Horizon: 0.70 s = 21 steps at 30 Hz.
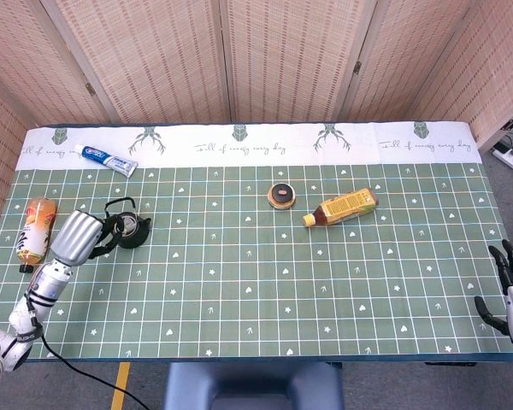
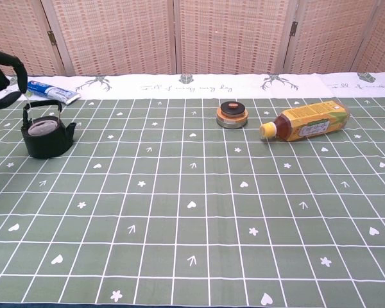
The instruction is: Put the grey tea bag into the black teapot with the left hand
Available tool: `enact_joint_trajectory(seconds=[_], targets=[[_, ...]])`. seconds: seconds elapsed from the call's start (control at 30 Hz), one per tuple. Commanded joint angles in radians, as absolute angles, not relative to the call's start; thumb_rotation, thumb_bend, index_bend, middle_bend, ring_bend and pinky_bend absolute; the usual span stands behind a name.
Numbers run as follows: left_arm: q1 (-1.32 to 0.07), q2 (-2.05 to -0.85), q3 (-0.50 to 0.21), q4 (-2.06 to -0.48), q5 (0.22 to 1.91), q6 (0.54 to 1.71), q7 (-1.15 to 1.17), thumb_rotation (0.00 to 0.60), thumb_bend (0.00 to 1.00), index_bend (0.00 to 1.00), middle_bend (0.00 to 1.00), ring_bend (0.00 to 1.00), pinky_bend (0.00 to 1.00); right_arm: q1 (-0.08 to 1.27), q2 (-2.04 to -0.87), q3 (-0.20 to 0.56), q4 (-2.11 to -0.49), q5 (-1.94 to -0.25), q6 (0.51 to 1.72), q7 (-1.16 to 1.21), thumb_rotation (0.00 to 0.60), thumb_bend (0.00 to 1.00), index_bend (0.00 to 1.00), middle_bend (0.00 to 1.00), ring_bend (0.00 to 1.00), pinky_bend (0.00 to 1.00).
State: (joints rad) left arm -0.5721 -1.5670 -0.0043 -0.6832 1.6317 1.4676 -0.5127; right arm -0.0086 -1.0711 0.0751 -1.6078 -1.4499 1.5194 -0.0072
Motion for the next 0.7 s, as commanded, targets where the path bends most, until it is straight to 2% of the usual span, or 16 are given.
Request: enact_joint_trajectory(seconds=[0.03, 0.13, 0.2, 0.27, 0.43, 0.53, 0.7], targets=[[-0.519, -1.541, 0.031, -0.754, 1.657, 1.515, -0.513, 0.600, 0.55, 0.48, 1.00, 1.00, 1.00, -0.011, -1.069, 0.075, -1.607, -1.452, 1.526, -0.003, 0.600, 0.36, 0.00, 0.00, 0.00, 0.00], [-0.489, -1.491, 0.071, -0.836, 1.679, 1.514, -0.509, 0.600, 0.53, 0.34, 1.00, 1.00, 1.00, -0.013, -1.068, 0.077, -1.606, -1.449, 1.530, 0.001, 0.600, 0.36, 0.00, 0.00, 0.00, 0.00], [-0.478, -1.465, 0.084, -0.888, 1.685, 1.512, -0.494, 0.600, 0.45, 0.22, 1.00, 1.00, 1.00, -0.012, -1.069, 0.076, -1.605, -1.451, 1.526, -0.001, 0.600, 0.36, 0.00, 0.00, 0.00, 0.00], [-0.468, -1.441, 0.095, -0.941, 1.690, 1.508, -0.486, 0.600, 0.40, 0.16, 1.00, 1.00, 1.00, -0.009, -1.070, 0.072, -1.606, -1.456, 1.521, -0.005, 0.600, 0.36, 0.00, 0.00, 0.00, 0.00], [-0.464, -1.381, 0.100, -1.039, 1.687, 1.484, -0.533, 0.600, 0.38, 0.13, 1.00, 1.00, 1.00, -0.011, -1.070, 0.071, -1.609, -1.461, 1.527, -0.006, 0.600, 0.37, 0.00, 0.00, 0.00, 0.00], [-0.506, -1.286, 0.123, -1.144, 1.686, 1.384, -0.654, 0.600, 0.39, 0.09, 1.00, 1.00, 1.00, -0.013, -1.069, 0.070, -1.608, -1.462, 1.530, -0.004, 0.600, 0.36, 0.00, 0.00, 0.00, 0.00], [-0.671, -1.065, 0.169, -1.345, 1.689, 1.087, -0.964, 0.600, 0.44, 0.03, 1.00, 1.00, 1.00, -0.012, -1.069, 0.072, -1.606, -1.458, 1.528, -0.001, 0.600, 0.36, 0.00, 0.00, 0.00, 0.00]])
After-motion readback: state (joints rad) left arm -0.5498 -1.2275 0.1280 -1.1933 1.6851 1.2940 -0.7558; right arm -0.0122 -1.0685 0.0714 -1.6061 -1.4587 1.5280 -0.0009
